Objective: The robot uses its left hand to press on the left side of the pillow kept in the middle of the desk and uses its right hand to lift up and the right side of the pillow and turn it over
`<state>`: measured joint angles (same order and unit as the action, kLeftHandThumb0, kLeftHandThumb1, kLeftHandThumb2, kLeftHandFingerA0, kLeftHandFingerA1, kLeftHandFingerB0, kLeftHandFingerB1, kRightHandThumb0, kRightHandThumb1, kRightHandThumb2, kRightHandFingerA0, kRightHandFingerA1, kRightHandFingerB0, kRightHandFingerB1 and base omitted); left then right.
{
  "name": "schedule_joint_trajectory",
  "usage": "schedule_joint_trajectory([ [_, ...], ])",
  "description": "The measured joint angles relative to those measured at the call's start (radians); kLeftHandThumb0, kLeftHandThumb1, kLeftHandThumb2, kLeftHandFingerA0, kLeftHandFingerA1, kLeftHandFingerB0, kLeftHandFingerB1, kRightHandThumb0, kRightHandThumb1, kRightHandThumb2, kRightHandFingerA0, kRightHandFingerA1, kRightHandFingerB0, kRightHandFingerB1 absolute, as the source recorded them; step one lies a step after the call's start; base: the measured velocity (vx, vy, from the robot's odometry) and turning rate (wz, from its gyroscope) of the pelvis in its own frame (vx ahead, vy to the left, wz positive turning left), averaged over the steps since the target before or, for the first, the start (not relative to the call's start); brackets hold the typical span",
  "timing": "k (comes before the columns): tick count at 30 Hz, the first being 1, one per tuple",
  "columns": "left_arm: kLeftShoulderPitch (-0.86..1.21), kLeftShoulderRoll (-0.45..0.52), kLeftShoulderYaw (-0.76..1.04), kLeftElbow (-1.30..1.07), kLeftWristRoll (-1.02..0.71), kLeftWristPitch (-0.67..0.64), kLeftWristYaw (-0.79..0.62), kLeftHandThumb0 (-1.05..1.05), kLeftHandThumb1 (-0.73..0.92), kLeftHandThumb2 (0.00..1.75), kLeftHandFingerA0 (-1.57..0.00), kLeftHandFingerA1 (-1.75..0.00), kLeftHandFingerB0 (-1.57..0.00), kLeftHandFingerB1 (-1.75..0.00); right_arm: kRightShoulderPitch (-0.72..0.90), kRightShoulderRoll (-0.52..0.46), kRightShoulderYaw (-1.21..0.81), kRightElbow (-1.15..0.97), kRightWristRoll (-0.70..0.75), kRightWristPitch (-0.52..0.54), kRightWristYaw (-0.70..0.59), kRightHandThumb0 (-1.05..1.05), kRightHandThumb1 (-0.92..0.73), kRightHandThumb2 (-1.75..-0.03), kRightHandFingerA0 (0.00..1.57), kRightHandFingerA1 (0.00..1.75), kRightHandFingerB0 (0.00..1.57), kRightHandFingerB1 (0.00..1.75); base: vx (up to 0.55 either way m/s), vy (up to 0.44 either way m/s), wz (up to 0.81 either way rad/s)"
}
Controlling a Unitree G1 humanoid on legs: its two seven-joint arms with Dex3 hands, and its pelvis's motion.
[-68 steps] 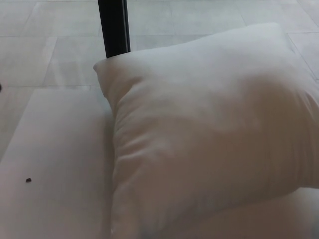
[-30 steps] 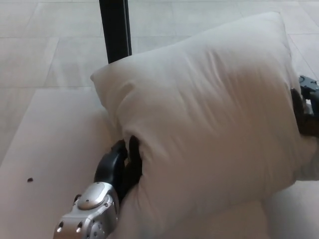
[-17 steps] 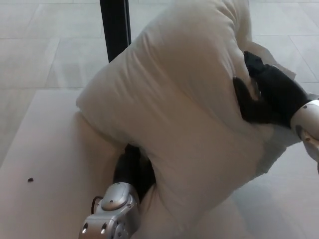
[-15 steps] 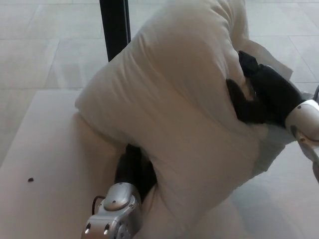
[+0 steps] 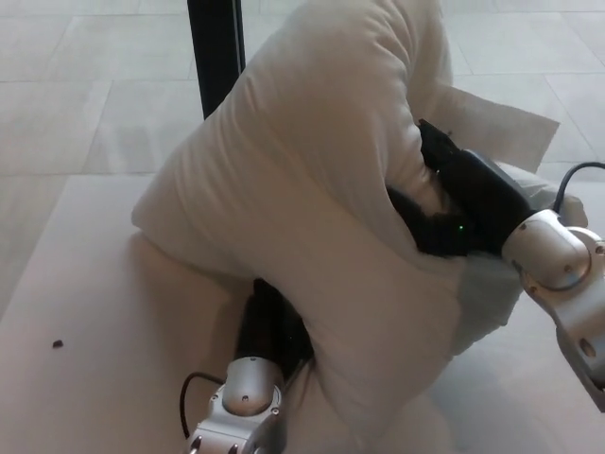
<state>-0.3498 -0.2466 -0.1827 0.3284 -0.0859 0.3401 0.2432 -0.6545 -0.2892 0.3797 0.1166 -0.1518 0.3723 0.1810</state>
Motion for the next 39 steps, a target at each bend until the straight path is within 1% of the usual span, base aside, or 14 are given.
schedule_joint_trajectory([
  [2,0.0,0.0,-0.003,0.003,0.004,-0.007,0.008,-0.9,0.62,0.93,-0.13,-0.52,0.0,0.0,0.0,0.0,0.011,0.003,-0.019,0.0,-0.013,-0.83,-0.53,-0.93,0.17,0.69,0.08,0.54,0.0,0.0,0.0],
  [3,0.001,0.0,-0.003,0.005,0.004,-0.012,0.012,-0.85,0.75,0.63,-0.08,-0.51,0.0,0.0,-0.001,0.0,0.015,0.005,-0.027,0.0,-0.018,-0.83,-0.54,-0.93,0.11,0.65,0.05,0.53,0.0,0.0,0.0],
  [5,0.004,0.0,-0.003,0.008,0.003,-0.022,0.018,-0.93,0.64,0.93,-0.11,-0.47,0.0,0.0,-0.003,-0.001,0.027,0.008,-0.047,0.0,-0.029,-0.78,-0.63,-0.58,0.05,0.72,0.11,0.51,0.0,0.0,0.0],
  [14,0.017,0.004,-0.004,0.041,0.003,-0.095,0.034,-1.03,0.68,1.0,-0.01,-0.4,0.0,-0.08,-0.019,-0.002,0.086,0.013,-0.122,0.005,-0.053,-0.85,-0.46,-0.89,0.06,0.63,0.14,0.55,0.0,0.0,0.0],
  [16,0.019,0.005,-0.005,0.048,0.003,-0.111,0.036,-0.83,0.6,0.89,-0.02,-0.48,0.0,0.0,-0.023,-0.002,0.095,0.015,-0.132,0.007,-0.055,-0.87,-0.61,-0.6,0.05,0.65,0.24,0.5,0.0,0.0,0.0],
  [19,0.024,0.007,-0.006,0.06,0.003,-0.138,0.038,-0.83,0.79,0.64,-0.09,-0.54,0.0,0.0,-0.029,-0.002,0.113,0.017,-0.153,0.013,-0.057,-0.84,-0.47,-0.9,0.09,0.62,0.29,0.55,0.0,0.0,0.0],
  [20,0.025,0.007,-0.007,0.064,0.003,-0.147,0.039,-0.85,0.61,0.9,-0.01,-0.44,0.0,0.0,-0.032,-0.002,0.12,0.018,-0.161,0.015,-0.059,-0.85,-0.61,-0.58,0.07,0.65,0.33,0.46,0.0,0.0,0.0],
  [21,0.026,0.008,-0.007,0.067,0.003,-0.155,0.039,-1.01,0.66,1.01,-0.04,-0.34,0.0,-0.11,-0.033,-0.002,0.124,0.019,-0.166,0.017,-0.06,-0.94,-0.53,-0.91,0.08,0.63,0.31,0.53,0.0,0.0,0.0],
  [26,0.029,0.009,-0.01,0.086,0.002,-0.19,0.04,-0.87,0.61,0.91,-0.02,-0.46,0.0,0.0,-0.044,-0.002,0.148,0.027,-0.197,0.024,-0.064,-0.83,-0.59,-0.58,0.07,0.65,0.35,0.47,0.0,0.0,0.0],
  [31,0.03,0.009,-0.012,0.102,0.001,-0.218,0.04,-0.87,0.61,0.89,-0.06,-0.5,0.0,0.0,-0.053,-0.003,0.169,0.032,-0.219,0.03,-0.065,-0.85,-0.48,-0.9,0.03,0.64,0.2,0.57,0.0,0.0,0.0],
  [33,0.03,0.009,-0.014,0.108,0.0,-0.229,0.04,-0.82,0.65,0.92,-0.11,-0.61,0.0,0.0,-0.054,-0.007,0.176,0.031,-0.227,0.03,-0.065,-0.82,-0.62,-0.59,0.02,0.64,0.15,0.47,0.0,0.0,0.0],
  [36,0.036,0.015,-0.034,0.101,0.004,-0.232,0.043,-1.05,0.73,1.06,0.0,-0.15,0.0,-0.04,-0.049,-0.017,0.176,0.019,-0.232,0.03,-0.065,-0.84,-0.63,-0.59,0.02,0.64,0.17,0.47,0.0,0.0,0.0],
  [37,0.04,0.017,-0.042,0.095,0.005,-0.232,0.043,-0.62,0.92,0.64,-0.26,-1.0,-0.13,-0.33,-0.046,-0.019,0.174,0.013,-0.232,0.03,-0.065,-0.82,-0.66,-0.6,0.04,0.58,0.17,0.41,0.0,0.0,0.0],
  [39,0.045,0.019,-0.047,0.087,0.006,-0.229,0.047,-0.57,0.84,0.64,-0.06,-0.68,0.0,0.0,-0.042,-0.024,0.154,-0.001,-0.229,0.03,-0.064,-0.83,-0.69,-0.61,0.08,0.52,0.16,0.38,0.0,0.0,0.0],
])
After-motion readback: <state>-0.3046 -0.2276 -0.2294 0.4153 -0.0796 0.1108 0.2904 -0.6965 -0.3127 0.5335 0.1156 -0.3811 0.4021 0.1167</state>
